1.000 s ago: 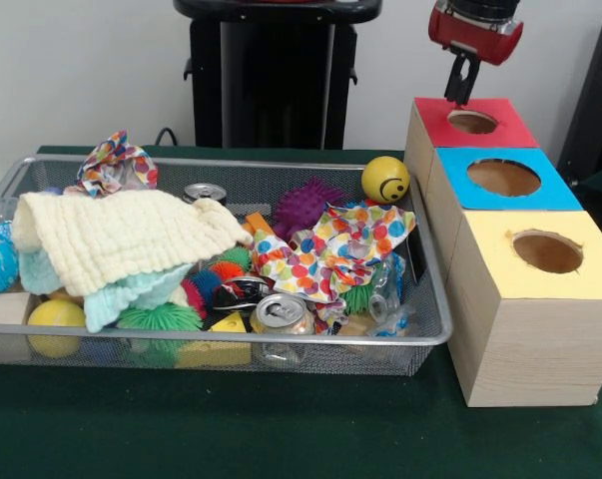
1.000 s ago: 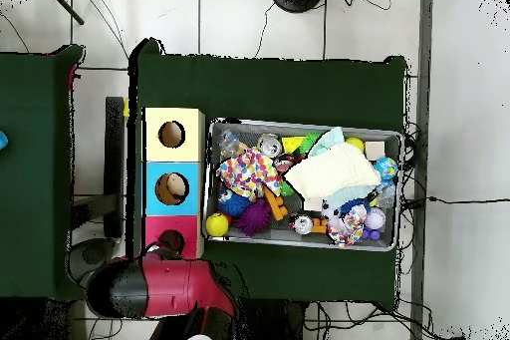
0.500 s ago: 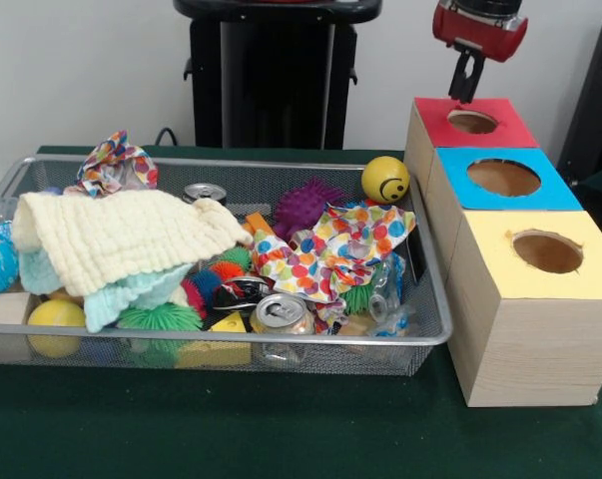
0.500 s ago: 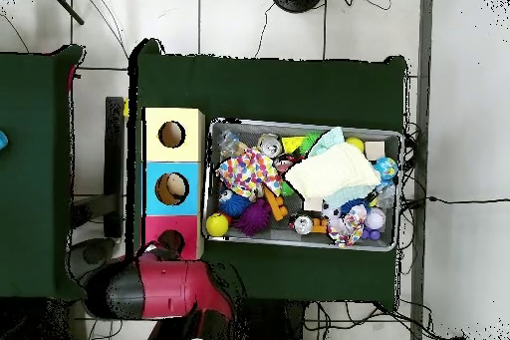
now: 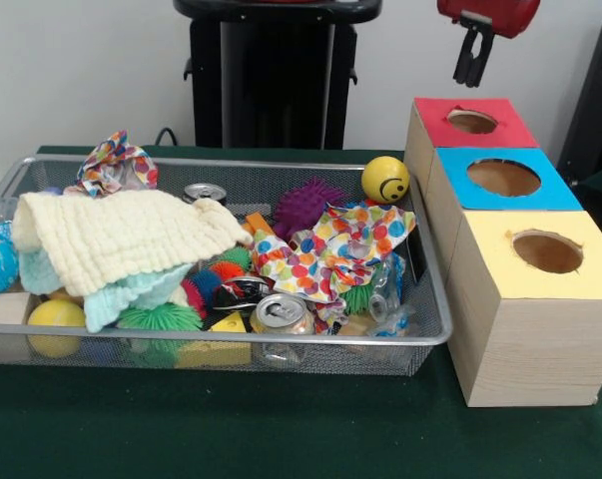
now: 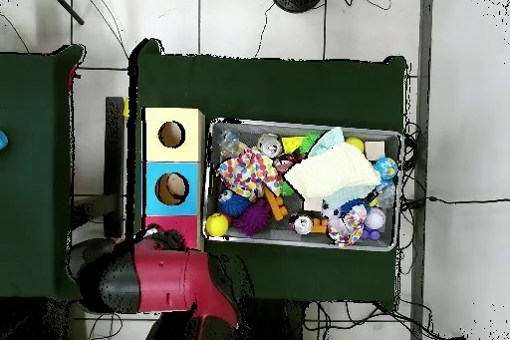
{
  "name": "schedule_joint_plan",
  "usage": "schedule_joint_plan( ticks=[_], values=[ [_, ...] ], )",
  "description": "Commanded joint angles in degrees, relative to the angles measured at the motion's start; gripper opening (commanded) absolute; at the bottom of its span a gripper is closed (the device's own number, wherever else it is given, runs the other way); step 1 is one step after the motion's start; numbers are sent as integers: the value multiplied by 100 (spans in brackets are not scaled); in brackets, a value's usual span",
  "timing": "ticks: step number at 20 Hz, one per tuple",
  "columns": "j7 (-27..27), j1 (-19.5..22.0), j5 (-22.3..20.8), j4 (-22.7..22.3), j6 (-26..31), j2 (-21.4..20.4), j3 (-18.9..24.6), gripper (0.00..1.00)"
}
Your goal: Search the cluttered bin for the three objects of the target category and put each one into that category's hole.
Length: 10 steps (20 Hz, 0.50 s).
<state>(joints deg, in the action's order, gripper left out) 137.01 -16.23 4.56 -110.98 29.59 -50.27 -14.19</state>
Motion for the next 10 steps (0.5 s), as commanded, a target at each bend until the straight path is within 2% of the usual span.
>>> schedule_joint_plan(
  ticks=[1,5,10],
  values=[
    [-100,373,-485,852,480,-319,-152,0],
    [-467,722,-779,858,-85,-450,13,0],
    [-626,1126,-893,822,-67,-552,329,0]
  ],
)
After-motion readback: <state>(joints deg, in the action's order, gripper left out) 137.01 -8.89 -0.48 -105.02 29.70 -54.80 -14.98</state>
